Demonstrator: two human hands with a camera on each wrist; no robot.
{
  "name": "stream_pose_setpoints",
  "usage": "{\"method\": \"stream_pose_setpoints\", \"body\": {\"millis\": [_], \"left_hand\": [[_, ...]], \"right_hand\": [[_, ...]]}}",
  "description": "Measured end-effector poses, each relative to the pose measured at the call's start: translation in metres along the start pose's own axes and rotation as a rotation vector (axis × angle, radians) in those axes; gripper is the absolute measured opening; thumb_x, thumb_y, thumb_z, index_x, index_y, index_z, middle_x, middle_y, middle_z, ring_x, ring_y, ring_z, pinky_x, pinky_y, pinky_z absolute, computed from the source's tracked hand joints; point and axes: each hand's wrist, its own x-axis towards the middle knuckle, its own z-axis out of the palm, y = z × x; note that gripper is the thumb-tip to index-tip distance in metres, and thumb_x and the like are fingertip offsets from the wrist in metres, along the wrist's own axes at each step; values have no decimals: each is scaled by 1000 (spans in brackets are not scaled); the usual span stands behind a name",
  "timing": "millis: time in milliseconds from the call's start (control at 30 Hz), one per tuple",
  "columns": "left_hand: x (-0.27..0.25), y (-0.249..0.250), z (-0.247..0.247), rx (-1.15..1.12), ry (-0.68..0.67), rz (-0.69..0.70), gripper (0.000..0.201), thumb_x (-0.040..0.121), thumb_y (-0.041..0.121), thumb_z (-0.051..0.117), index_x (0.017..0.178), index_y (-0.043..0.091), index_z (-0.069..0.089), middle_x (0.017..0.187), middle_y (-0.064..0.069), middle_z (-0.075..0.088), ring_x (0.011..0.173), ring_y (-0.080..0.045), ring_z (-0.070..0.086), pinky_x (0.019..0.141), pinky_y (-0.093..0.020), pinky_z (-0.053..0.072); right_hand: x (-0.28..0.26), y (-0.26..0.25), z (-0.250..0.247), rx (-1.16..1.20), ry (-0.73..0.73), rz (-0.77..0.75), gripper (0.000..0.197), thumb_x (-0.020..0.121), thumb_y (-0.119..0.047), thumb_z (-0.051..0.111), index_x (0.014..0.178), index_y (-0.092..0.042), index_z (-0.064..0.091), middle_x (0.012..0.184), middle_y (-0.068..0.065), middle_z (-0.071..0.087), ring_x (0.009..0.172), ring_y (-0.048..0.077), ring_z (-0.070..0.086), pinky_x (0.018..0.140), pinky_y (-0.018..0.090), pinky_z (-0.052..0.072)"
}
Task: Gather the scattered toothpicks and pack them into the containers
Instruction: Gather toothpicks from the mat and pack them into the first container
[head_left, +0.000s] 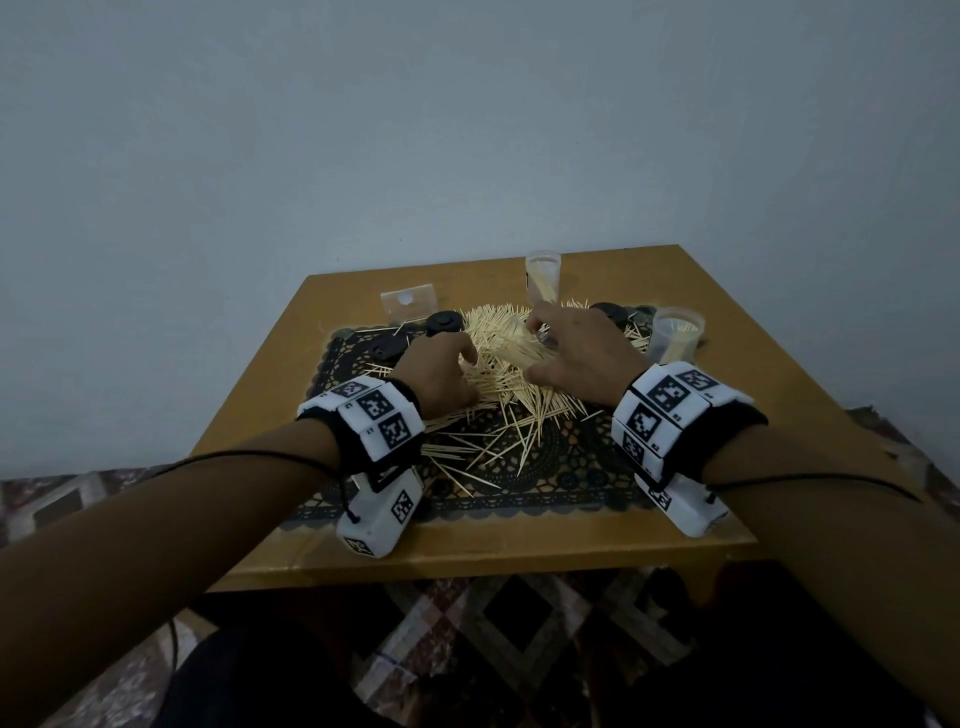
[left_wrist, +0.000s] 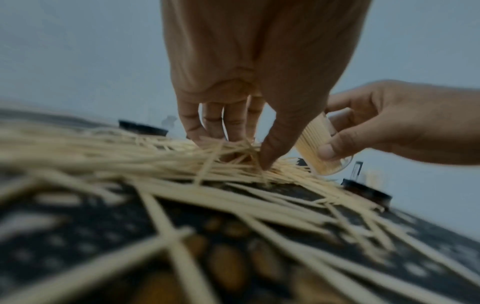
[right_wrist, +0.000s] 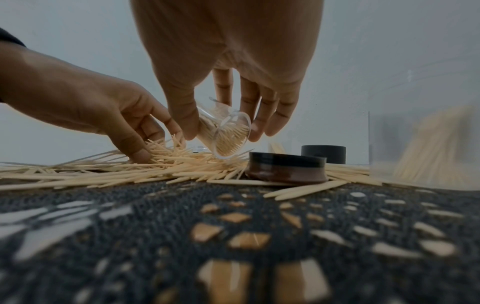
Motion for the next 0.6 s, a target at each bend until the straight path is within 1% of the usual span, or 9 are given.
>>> {"method": "stream_pose_setpoints", "body": {"millis": [33, 100, 167, 200, 267, 367, 500, 567, 600], "left_hand": [[0, 1, 0, -43, 0, -35, 48, 80, 23, 75, 122, 10, 53, 108, -10, 63, 95, -24, 58, 73, -28, 42], [0, 3, 3, -69, -24, -78, 59, 79, 34, 76, 124, 9, 46, 108, -10, 60, 94, -24, 56, 74, -32, 45], [1, 5, 7, -22, -58, -85, 68, 77, 47, 75, 123, 7, 44, 108, -10, 59, 96, -25, 57, 76, -36, 48], [1, 6, 8, 4, -64, -80, 69, 76, 49, 74, 122, 7, 44, 109, -10, 59, 96, -25, 56, 75, -36, 48], [2, 9, 9, 38, -48, -55, 61, 78, 44, 74, 119, 7, 48, 113, -12, 59, 98, -26, 56, 75, -34, 46], [3, 10, 7, 30, 12, -40, 48, 80, 28, 76, 118, 7, 55, 114, -13, 62, 103, -28, 58, 80, -33, 46], [4, 8, 2, -67, 57, -74, 45, 80, 18, 76, 119, 7, 57, 111, -12, 65, 102, -27, 60, 84, -34, 49], [4, 5, -3, -97, 77, -82, 38, 78, 15, 77, 112, 4, 63, 107, -12, 67, 99, -28, 63, 85, -36, 51], [4, 3, -6, -112, 85, -78, 33, 77, 14, 78, 106, 3, 67, 103, -11, 68, 94, -26, 64, 83, -35, 52]], "right_hand": [[0, 0, 0, 4, -2, 0, 46, 77, -28, 78, 114, -14, 57, 107, 8, 66, 90, 21, 59, 71, 27, 43], [0, 0, 0, 14, -6, -1, 46, 77, -27, 78, 115, -13, 57, 108, 9, 66, 89, 21, 60, 71, 26, 43], [0, 0, -1, 14, -6, -3, 46, 77, -27, 79, 115, -13, 57, 108, 9, 66, 89, 21, 59, 71, 26, 43], [0, 0, -1, 12, -7, -3, 46, 77, -27, 79, 115, -13, 57, 108, 9, 66, 88, 20, 59, 70, 25, 42], [0, 0, -1, 9, -5, -3, 46, 77, -27, 79, 115, -13, 57, 109, 9, 66, 87, 19, 57, 70, 24, 40], [-1, 0, 0, 15, -2, -5, 45, 77, -26, 78, 115, -13, 58, 109, 9, 66, 86, 18, 57, 70, 24, 40], [0, 0, 0, 19, 1, -7, 45, 76, -25, 79, 113, -13, 58, 108, 9, 67, 86, 19, 58, 70, 24, 41], [0, 1, 1, 24, 3, -5, 45, 75, -26, 79, 113, -13, 58, 107, 9, 67, 86, 20, 59, 70, 24, 42], [0, 1, 1, 26, 5, -4, 45, 75, -26, 80, 112, -14, 58, 106, 9, 67, 86, 20, 59, 71, 25, 42]]}}
